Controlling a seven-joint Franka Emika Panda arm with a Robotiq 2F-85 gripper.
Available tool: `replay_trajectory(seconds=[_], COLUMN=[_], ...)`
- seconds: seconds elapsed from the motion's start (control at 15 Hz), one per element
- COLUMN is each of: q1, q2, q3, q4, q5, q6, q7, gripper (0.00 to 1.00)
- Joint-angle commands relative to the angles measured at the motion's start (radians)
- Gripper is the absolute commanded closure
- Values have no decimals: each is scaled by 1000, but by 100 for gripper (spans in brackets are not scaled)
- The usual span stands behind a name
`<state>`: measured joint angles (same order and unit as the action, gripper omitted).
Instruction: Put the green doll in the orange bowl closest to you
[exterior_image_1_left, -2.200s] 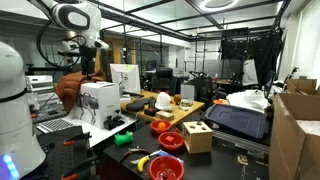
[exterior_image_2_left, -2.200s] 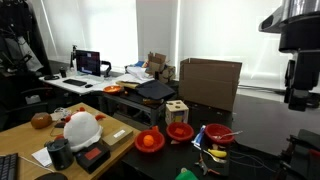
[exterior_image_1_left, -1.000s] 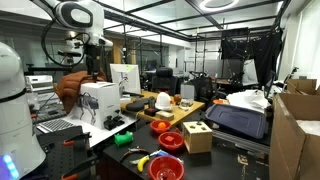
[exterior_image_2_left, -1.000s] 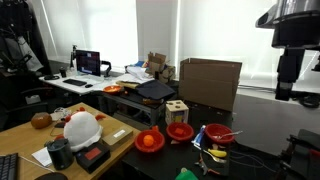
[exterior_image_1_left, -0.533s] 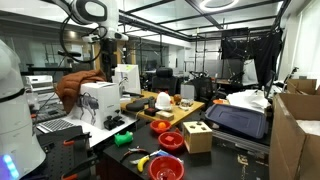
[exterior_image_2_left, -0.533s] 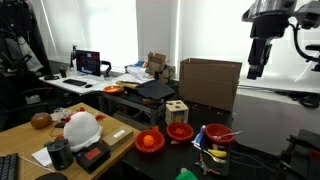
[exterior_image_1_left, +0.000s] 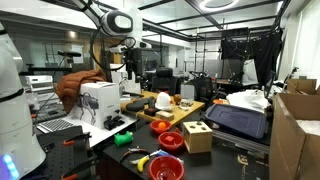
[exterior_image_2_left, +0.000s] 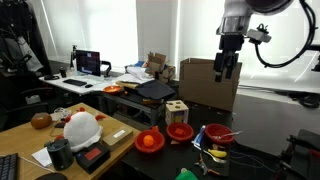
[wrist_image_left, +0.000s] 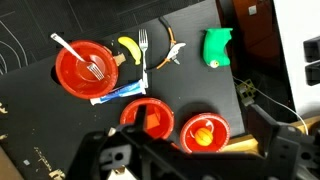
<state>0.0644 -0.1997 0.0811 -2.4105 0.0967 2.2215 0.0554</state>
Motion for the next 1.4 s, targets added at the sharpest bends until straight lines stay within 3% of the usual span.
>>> replay_trajectory(seconds=[0.0,0.67,1.33], q1=[-6,7,15], q2=[162,543,802], q3=[-1,-3,57], q4=[110,274,446], q5=[-32,-1,60], q6=[27,72,76], q7=[28,11,-52], gripper=[0,0,0])
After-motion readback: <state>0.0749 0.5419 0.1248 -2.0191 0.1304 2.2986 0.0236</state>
